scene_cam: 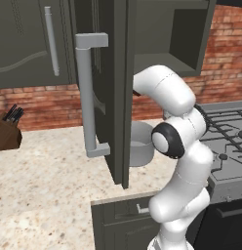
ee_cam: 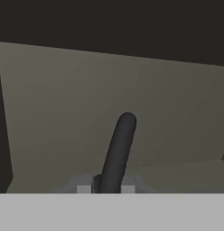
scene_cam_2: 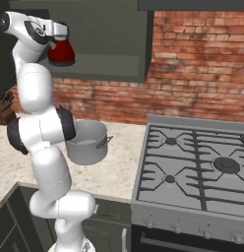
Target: Pick the kettle from the cabinet and place it on a stove burner. Then pick the pot from the counter and place it on another stove burner. Finally, turn both burners on.
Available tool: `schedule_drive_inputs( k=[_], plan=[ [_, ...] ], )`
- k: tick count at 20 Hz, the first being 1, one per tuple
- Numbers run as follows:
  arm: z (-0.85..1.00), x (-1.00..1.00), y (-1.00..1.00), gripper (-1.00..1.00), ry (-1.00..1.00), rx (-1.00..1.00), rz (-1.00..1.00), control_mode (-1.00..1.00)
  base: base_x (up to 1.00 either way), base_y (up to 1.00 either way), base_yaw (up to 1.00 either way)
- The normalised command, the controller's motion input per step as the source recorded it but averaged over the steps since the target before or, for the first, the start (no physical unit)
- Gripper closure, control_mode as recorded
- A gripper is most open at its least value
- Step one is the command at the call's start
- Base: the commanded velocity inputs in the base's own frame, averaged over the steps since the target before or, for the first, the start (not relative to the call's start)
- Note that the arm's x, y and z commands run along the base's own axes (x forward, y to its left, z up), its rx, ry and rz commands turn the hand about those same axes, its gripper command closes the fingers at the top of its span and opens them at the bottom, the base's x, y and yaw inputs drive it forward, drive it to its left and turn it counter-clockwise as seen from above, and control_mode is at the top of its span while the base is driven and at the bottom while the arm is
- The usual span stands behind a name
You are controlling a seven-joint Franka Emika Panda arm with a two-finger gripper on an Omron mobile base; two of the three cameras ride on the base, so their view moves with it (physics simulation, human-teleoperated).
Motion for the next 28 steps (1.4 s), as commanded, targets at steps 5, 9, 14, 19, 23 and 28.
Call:
schedule_drive_inputs(
  k=[5,9,14,19,23,28],
  plan=[
    [-0.27,-0.35,-0.52,1.00,-0.02,0.00,-0.05,-1.00,0.00,0.00,0.00],
    [-0.16,-0.37,-0.52,1.00,-0.01,0.00,-0.04,-1.00,0.00,0.00,0.00],
    [-0.15,-0.36,-0.51,1.00,0.00,0.00,-0.03,-1.00,0.00,0.00,0.00],
    [-0.10,-0.39,-0.45,1.00,0.00,0.00,-0.02,-1.00,0.00,0.00,0.00],
    [-0.05,-0.44,-0.39,1.00,0.00,0.00,-0.01,-1.00,0.00,0.00,0.00],
    [-0.03,-0.49,-0.33,1.00,0.00,0.00,0.00,-1.00,0.00,0.00,0.00]
  ],
)
